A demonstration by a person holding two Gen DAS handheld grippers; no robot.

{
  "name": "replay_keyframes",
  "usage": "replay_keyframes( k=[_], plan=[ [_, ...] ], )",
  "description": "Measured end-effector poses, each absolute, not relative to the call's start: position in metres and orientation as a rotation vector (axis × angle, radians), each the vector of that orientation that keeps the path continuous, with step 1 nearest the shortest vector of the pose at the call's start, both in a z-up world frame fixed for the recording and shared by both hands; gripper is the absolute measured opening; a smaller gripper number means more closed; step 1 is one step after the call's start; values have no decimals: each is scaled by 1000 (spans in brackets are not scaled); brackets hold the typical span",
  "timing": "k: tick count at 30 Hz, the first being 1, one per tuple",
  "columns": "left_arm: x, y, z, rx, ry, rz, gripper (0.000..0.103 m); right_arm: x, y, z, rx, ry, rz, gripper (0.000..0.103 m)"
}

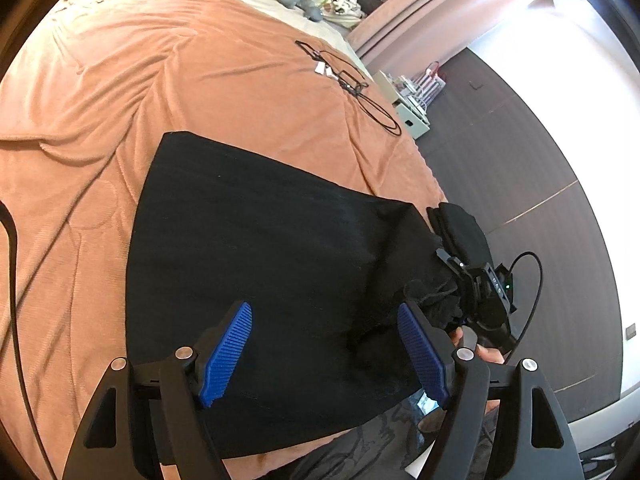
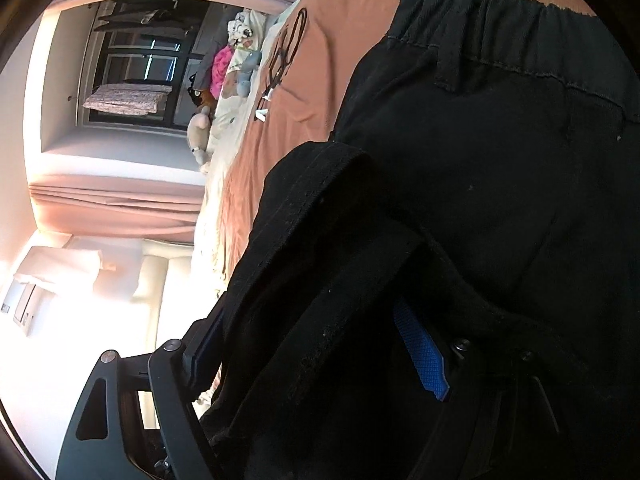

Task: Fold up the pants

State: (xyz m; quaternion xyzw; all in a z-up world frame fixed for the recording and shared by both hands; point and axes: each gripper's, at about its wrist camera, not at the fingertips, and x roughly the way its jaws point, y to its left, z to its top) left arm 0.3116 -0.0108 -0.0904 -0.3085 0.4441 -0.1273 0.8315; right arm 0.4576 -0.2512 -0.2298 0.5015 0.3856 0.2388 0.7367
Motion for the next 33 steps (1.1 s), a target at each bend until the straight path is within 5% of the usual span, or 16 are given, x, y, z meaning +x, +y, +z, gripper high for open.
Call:
replay_keyframes(
  k=[7, 14, 29, 33],
  plan=[
    [312, -11, -91, -651, 939, -263, 77, 453, -264, -206, 1112, 733, 642, 78],
    [316, -16, -93, -665, 937, -266, 77, 446, -273, -174, 1023, 639, 773, 54],
    [316, -14, -96, -654, 953, -241, 77, 473, -237, -170, 865, 787, 722, 53],
    [318, -11, -97, -659, 951, -235, 77, 473, -244, -149, 794, 773, 697, 15]
  ],
)
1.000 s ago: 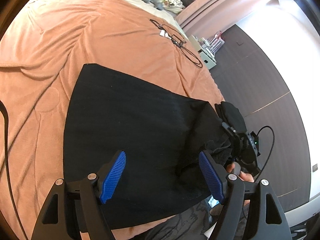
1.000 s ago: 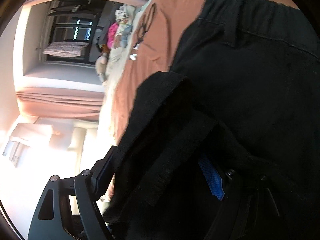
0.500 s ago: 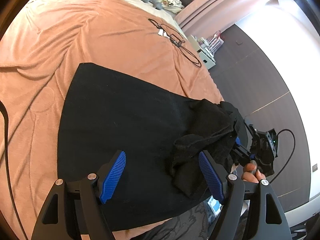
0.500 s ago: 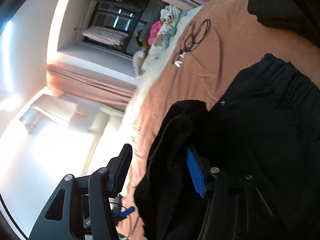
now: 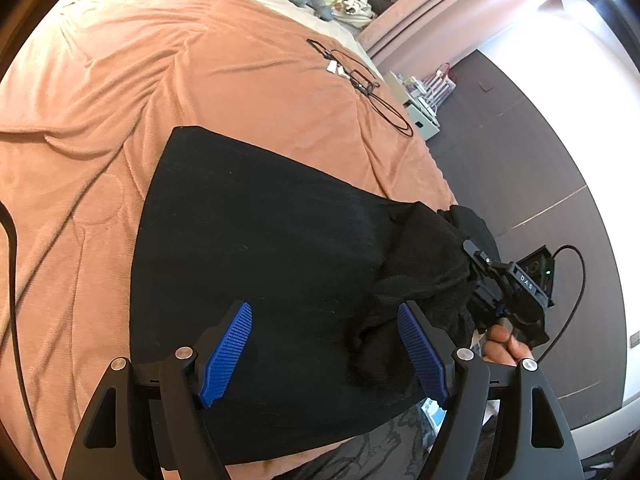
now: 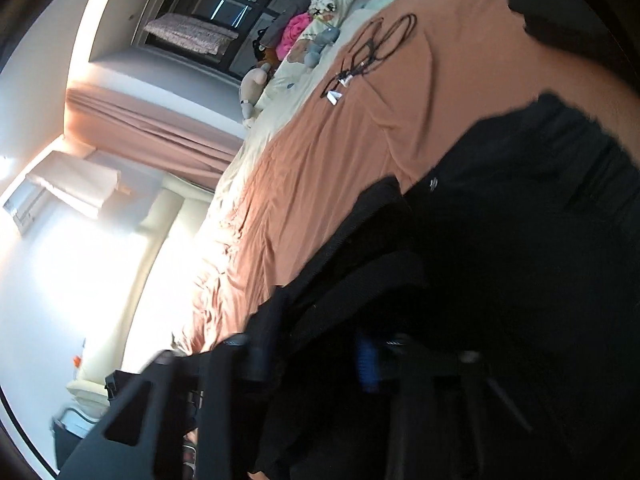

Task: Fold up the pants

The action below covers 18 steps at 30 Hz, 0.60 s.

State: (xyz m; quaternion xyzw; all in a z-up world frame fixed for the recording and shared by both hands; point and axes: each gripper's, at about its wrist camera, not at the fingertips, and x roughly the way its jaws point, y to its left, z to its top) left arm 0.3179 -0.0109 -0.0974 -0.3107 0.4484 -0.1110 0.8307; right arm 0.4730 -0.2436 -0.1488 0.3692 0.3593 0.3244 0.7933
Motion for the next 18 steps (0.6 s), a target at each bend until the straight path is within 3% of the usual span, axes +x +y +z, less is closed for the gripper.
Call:
replay_keyframes(
  k=[18],
  plan=[
    [327, -7, -100, -582, 956, -207, 77, 517, -269, -38, 288, 858, 482, 9]
  ],
)
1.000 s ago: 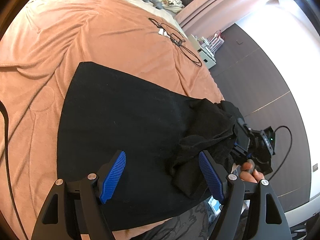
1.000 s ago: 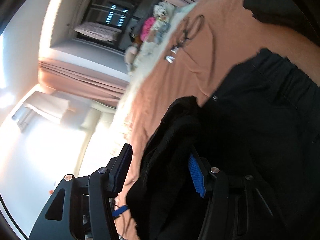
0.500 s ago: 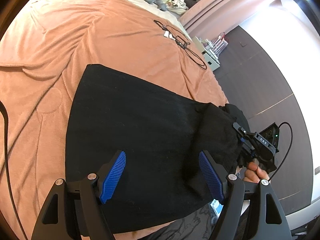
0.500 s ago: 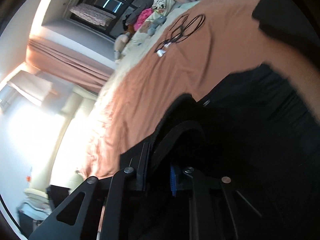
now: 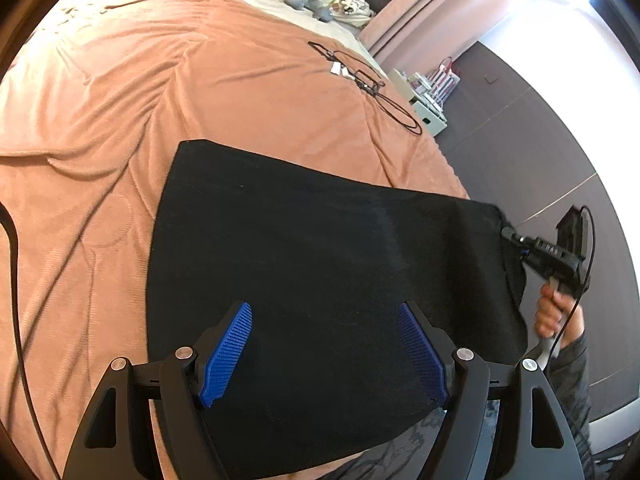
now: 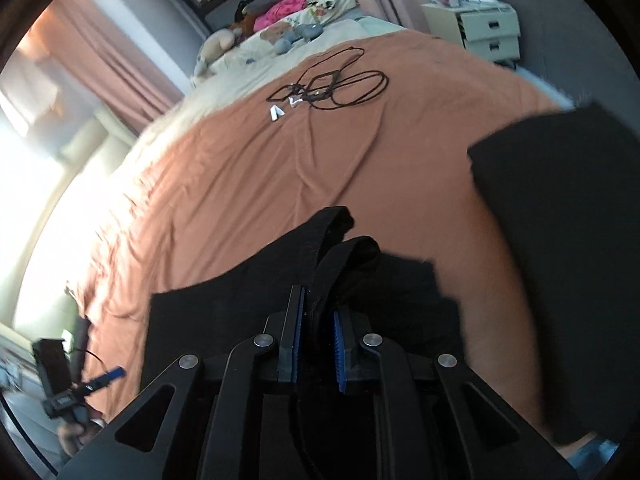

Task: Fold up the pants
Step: 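Grasp the folded black pants edge with the right tool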

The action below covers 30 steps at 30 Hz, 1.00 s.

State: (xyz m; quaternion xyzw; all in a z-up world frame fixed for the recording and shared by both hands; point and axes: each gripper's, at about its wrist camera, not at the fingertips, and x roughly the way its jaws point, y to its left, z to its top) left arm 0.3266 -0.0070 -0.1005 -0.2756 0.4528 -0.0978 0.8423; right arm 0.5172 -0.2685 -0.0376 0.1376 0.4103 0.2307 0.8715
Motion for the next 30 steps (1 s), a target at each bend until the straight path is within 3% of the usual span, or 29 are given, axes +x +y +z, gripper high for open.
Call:
replay_keyframes(
  k=[8, 10, 13, 15, 16, 30],
  plan=[
    [322, 8, -101, -577, 948, -160, 77, 555, -222, -30, 45, 910, 390, 10],
    [323, 11, -102, -569, 951, -149, 77, 561, -209, -36, -1, 920, 346, 14],
    [322, 14, -102, -539, 957, -127, 77, 555, -206, -42, -4, 917, 302, 33],
    [323, 17, -104, -527, 963, -117, 77, 547, -212, -41, 64, 905, 324, 56],
    [323, 18, -105, -525, 968, -113, 77, 542, -213, -42, 82, 899, 333, 58],
    [312, 25, -123, -534, 1001, -87, 77, 443, -254, -63, 331, 890, 337, 58]
  ],
)
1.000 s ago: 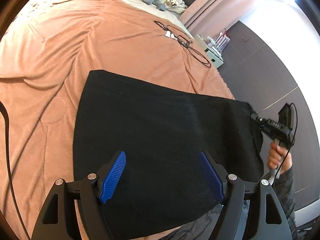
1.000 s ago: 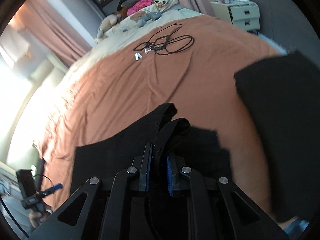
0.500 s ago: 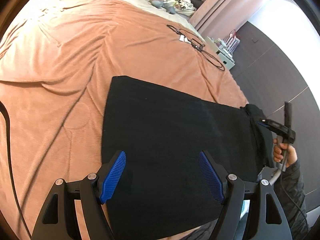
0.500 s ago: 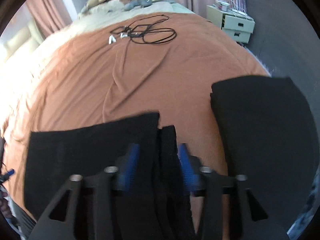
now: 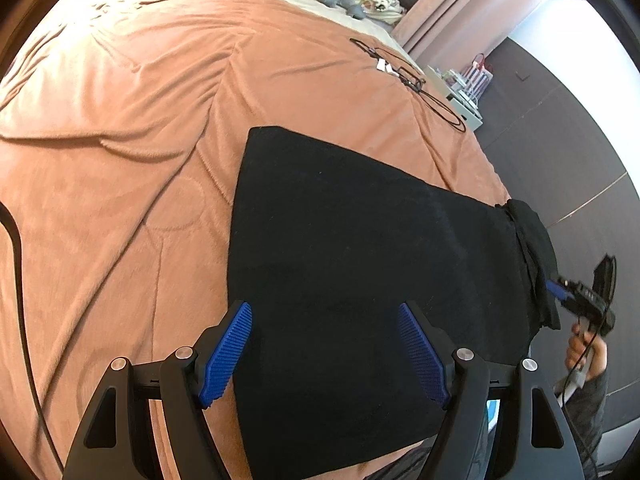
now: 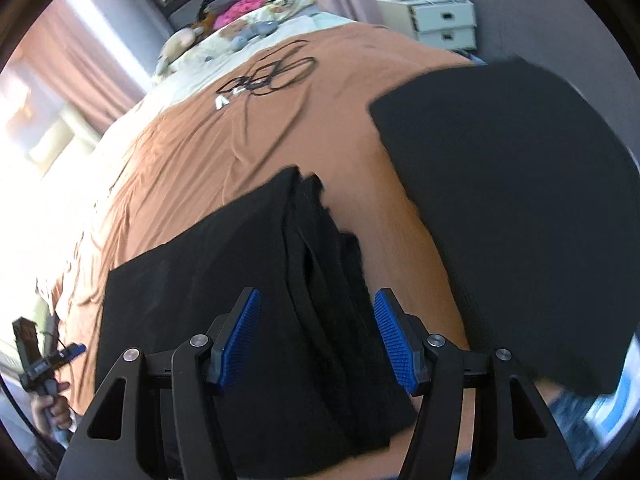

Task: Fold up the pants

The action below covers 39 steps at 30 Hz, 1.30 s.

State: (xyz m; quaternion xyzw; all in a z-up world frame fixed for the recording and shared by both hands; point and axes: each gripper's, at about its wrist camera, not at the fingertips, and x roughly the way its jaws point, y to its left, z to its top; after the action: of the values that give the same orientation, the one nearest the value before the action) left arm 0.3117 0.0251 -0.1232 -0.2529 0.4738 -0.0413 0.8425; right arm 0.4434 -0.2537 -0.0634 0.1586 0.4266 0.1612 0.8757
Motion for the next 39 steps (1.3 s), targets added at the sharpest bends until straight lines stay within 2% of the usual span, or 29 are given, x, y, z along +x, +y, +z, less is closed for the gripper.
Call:
replay_keyframes(
  k=[7, 9, 16, 19, 22, 23, 33, 39],
  plan=[
    [299, 27, -125, -549, 993, -79, 77, 403, -295, -82, 477, 884, 269, 58],
    [296, 27, -125, -550, 989, -77, 77, 392, -302, -89, 510, 886, 249, 51],
    [283, 30, -132, -574, 991, -59, 77, 372, -307, -106, 621, 909, 251, 48],
    [278, 29, -135, -582, 990, -56, 77, 373, -314, -112, 658, 939, 258, 37],
    [271, 29, -137, -586, 989, -54, 77, 374, -326, -111, 695, 925, 253, 16],
    [269, 29, -138, -587, 990, -52, 77, 373, -330, -111, 706, 917, 262, 2],
    [263, 26, -138, -593, 986, -38, 77, 332, -354, -88, 684, 773, 234, 0],
    [256, 28, -150, -619, 999, -18, 77, 323, -343, -120, 661, 821, 151, 0]
  ],
)
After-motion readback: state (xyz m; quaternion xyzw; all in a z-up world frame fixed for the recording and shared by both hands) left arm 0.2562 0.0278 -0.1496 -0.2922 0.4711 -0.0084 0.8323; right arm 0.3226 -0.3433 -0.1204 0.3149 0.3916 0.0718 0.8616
